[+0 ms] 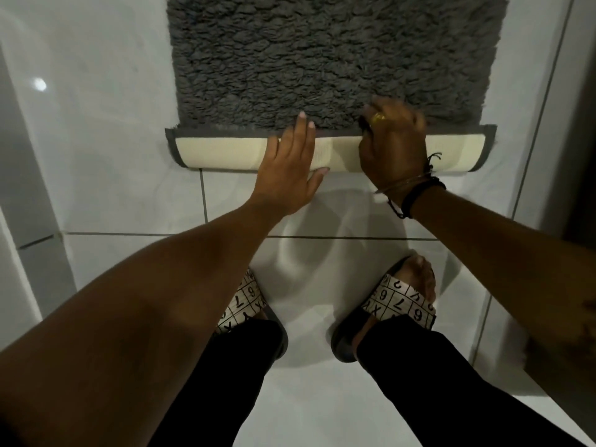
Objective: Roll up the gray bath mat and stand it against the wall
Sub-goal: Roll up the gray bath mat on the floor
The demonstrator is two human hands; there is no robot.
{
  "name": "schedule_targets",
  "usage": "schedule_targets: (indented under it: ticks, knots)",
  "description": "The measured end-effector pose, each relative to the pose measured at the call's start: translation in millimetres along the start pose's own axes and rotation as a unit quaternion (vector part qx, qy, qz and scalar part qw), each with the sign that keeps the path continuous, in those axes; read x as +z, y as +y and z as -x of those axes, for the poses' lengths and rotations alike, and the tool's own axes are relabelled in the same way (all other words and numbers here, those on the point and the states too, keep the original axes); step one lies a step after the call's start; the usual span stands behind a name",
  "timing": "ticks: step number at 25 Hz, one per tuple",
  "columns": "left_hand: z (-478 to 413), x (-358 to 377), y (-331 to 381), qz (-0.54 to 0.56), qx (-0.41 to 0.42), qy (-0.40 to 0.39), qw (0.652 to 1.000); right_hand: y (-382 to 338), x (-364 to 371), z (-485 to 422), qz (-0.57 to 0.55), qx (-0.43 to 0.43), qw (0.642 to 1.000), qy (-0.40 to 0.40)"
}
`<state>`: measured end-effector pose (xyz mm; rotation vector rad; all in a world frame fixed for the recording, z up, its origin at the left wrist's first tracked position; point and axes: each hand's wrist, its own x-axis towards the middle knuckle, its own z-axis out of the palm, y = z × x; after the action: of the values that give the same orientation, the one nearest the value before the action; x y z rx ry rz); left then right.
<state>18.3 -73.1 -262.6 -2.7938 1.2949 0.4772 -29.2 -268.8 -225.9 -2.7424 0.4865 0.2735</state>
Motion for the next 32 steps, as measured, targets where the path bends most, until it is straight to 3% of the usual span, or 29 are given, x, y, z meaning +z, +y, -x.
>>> schedule_targets:
  ticks: [5,9,13,17,22,26,30,32]
  knots:
    - [-16.0,-7.4,-12.5,0.055,0.026,-0.024,0.998,-4.4,24.8,43.8,0.067,-0.059,0.989,-0.118]
    - [-38.8,-11.1,-20.7,0.017,0.054,-0.011,0.998,8.7,39.9,34.8,0.077,-0.080,0.991,-0.072]
    - [-53.3,-17.4,-25.5,0.002,-0.006,0.083,0.997,13.3,38.3,-30.0,0.089,-0.051,0.994,-0.030]
    - [-44.4,-19.6,-16.8,-0.008,-0.015,0.034,0.999,13.6,31.4,-63.6,0.102,-0.050,0.993,-0.018]
    - [-114.3,-46.8,-40.5,0.035,-0.047,0.016,0.998,1.4,8.9,-72.2,0.080,0.014,0.993,0.092]
    - [-149.6,-67.3,-60.7,0.055,-0.029,0.009,0.998,-15.0,13.6,-72.7,0.075,-0.023,0.996,0.044]
    - [-150.9,-79.3,-54.1,0.044,-0.084,0.097,0.991,-12.0,9.2,-131.7,0.087,0.007,0.996,0.027]
    - [-141.6,-72.2,-51.3,0.049,-0.073,0.066,0.994,-5.6,-4.7,-155.6,0.099,0.017,0.995,0.007]
